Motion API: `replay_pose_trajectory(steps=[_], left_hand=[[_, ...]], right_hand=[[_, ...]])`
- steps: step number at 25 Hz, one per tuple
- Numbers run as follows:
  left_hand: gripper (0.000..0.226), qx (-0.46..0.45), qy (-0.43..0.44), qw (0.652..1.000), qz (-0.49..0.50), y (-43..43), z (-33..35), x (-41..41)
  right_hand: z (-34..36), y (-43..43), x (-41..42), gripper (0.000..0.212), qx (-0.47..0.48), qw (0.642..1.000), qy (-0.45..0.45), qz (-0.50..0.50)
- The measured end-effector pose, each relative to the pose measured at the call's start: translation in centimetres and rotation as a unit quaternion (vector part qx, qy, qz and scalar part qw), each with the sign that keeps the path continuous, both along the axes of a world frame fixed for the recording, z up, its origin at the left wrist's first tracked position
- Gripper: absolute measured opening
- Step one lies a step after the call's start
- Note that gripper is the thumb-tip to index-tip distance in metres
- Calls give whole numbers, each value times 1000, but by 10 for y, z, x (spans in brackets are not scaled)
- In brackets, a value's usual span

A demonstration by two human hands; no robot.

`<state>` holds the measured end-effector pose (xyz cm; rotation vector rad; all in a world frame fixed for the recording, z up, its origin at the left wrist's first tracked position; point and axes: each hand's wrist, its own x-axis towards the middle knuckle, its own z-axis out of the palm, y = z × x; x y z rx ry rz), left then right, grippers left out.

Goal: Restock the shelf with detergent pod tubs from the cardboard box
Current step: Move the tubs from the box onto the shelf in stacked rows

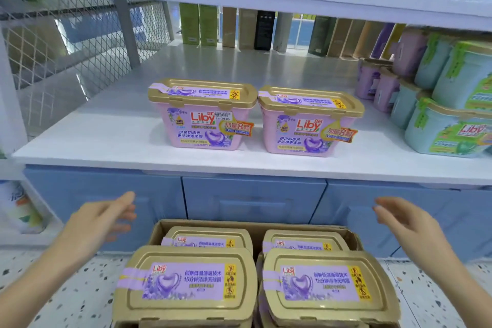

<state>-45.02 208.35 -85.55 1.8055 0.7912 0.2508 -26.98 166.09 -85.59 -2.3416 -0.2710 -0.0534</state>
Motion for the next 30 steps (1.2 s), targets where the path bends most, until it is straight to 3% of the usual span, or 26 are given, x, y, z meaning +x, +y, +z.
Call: replay_pose_trajectory(steps=[4,7,12,17,20,21,24,30], left_hand=[[48,-65,9,998,11,-36,-33,-43],[14,-86,12,996,20,-54,-45,-53],[27,-136,67,987,53,-61,-62,-55],[27,-149,60,985,70,-67,-64,-50],[25,-142,53,986,62,-71,-64,-49],[25,-141,47,987,66,-72,-64,-49],[29,-139,23,986,92,-74,-65,-48],[30,-121,5,986,114,-72,-58,-41]], right_hand=[[-28,-18,-31,26,-18,998,68,2],[-38,-17,-42,23,-1,996,87,3],[-58,-17,-58,25,-3,988,152,4],[-70,-14,-71,38,106,969,216,-47],[-72,-12,-75,69,121,967,219,-46],[-74,-12,-74,68,106,971,209,-44],[-71,-6,-71,39,66,978,185,-67],[-49,2,-60,45,48,983,162,-74]])
